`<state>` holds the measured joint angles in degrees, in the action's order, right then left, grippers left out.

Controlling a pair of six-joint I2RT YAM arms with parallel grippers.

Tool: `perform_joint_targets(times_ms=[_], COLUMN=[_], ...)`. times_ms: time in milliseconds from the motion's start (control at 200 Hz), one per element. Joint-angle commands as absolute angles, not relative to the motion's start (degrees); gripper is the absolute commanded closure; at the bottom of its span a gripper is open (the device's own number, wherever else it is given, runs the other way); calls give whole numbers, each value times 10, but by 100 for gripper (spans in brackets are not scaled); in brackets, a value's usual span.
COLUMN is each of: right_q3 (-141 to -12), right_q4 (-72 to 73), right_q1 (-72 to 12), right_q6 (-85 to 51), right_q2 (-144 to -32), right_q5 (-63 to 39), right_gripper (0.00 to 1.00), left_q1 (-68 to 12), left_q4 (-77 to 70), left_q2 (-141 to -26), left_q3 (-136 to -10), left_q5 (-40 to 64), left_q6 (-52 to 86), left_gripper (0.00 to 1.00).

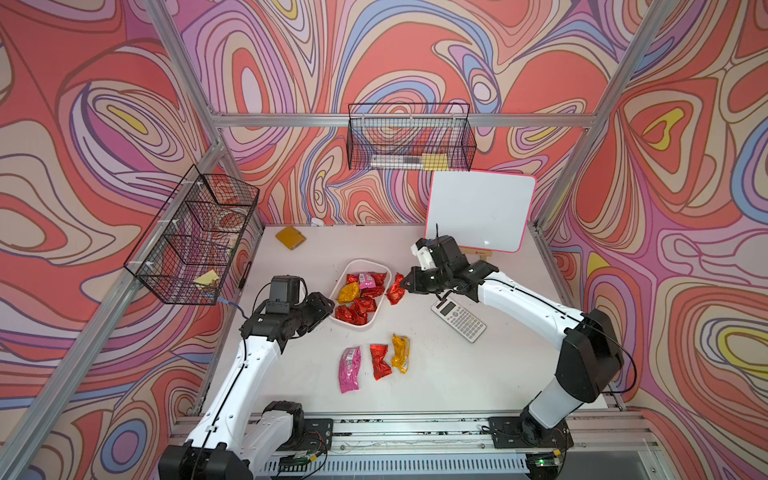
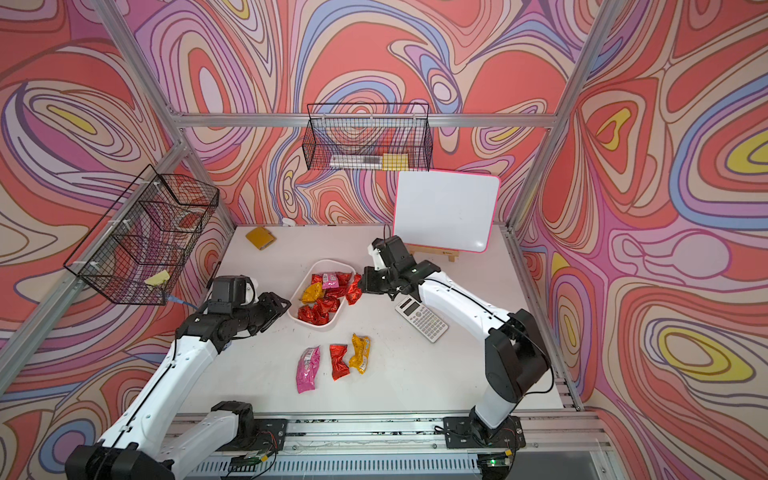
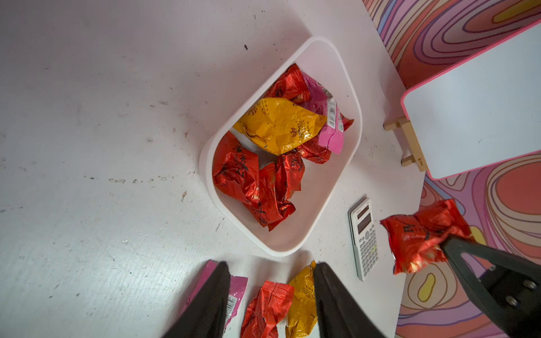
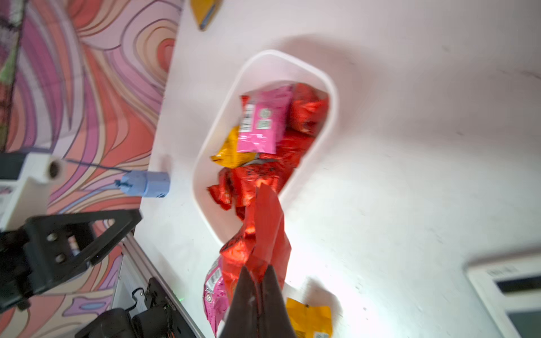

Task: Take the tea bags out of the storage box
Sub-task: Place the tea bag at the center of the board, then pick up the tea bag from the storage box.

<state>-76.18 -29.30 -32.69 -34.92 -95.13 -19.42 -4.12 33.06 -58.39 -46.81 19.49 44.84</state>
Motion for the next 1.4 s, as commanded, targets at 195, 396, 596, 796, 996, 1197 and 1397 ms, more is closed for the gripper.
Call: perform_joint_targets(times_ms=[195,396,596,796,996,1197,1397], right_q3=[-817,-840,-854,-820,-771,-752,-747], right_q4=[-365,-358,-359,-343,-319,-319,-327], right_q1=[-324,-324,-318,-300,-300,-300,-300], right_q6=[-384,-363,-359,-368,-407,-426,-429], right_q2=[-1074,-1148,-1171,-1088,-1019,-990,-981], right_q5=[-290,-308,-292,-238,-170,-136,-124], right_gripper=[100,97,74,52,51,51,51], left_q1=[-40,-60,-109,-155,-172,-173,-185], left_q4=[355,367,388,393,418,445,436], left_q2=[-619,-638,-702,-803,-920,-1046,-1114], left_q3=[-506,-520,-586,-670,-789,-913,-942], left_q5=[213,200,168,144,82,49,52], left_q6=[381,358,316,296,303,321,337], left_gripper=[49,48,47,40,33,35,41])
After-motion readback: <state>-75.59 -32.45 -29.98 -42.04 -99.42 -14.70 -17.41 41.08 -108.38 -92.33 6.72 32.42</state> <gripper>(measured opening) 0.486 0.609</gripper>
